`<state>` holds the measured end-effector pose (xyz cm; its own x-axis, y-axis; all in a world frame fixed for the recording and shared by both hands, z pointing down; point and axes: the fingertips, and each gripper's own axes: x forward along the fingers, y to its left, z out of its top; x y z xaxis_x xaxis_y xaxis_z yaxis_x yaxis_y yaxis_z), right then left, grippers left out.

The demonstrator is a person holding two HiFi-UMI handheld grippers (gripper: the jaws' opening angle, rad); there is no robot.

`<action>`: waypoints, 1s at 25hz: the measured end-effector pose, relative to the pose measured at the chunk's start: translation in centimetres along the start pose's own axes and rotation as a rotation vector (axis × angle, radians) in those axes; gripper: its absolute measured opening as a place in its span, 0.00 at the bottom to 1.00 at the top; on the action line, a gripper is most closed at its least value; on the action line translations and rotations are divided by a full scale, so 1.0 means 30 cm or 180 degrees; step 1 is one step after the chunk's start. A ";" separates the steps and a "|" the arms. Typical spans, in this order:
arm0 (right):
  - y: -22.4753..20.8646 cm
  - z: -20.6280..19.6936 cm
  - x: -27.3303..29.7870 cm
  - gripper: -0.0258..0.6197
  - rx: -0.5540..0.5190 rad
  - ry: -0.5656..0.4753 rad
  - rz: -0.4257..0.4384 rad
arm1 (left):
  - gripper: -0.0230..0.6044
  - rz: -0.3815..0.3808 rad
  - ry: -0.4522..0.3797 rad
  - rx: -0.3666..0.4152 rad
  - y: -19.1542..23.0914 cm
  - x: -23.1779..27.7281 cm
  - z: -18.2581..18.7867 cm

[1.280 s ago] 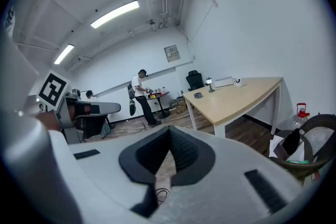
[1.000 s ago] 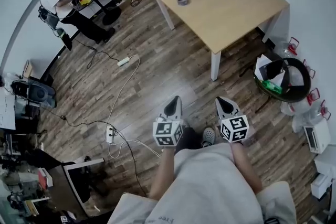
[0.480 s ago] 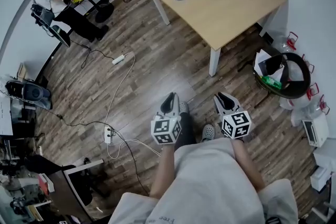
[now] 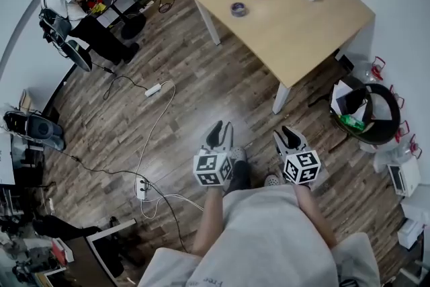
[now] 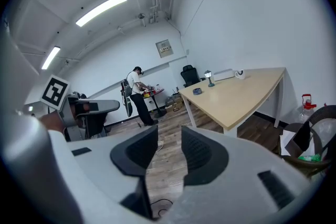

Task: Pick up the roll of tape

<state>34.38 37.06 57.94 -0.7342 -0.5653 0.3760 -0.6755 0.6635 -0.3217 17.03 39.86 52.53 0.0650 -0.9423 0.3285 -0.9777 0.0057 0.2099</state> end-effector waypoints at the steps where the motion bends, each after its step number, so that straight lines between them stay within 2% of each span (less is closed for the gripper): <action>1: 0.004 -0.002 0.029 0.26 -0.0007 0.0055 0.0013 | 0.20 -0.0030 0.0001 0.0000 0.017 0.025 0.012; 6: 0.004 0.014 0.173 0.30 -0.0001 0.0184 -0.0038 | 0.20 -0.0138 0.0035 0.0033 0.113 0.146 0.067; 13: 0.012 0.111 0.363 0.31 0.0033 0.0101 -0.0162 | 0.20 -0.0199 -0.0009 0.0036 0.285 0.269 0.178; 25: 0.049 0.218 0.616 0.31 0.0137 -0.0024 -0.0274 | 0.20 -0.0258 0.0009 0.0140 0.522 0.417 0.286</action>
<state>19.37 24.39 58.72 -0.6736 -0.6232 0.3974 -0.7384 0.5906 -0.3256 0.82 25.30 52.03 0.1447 -0.9381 0.3146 -0.9770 -0.0852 0.1953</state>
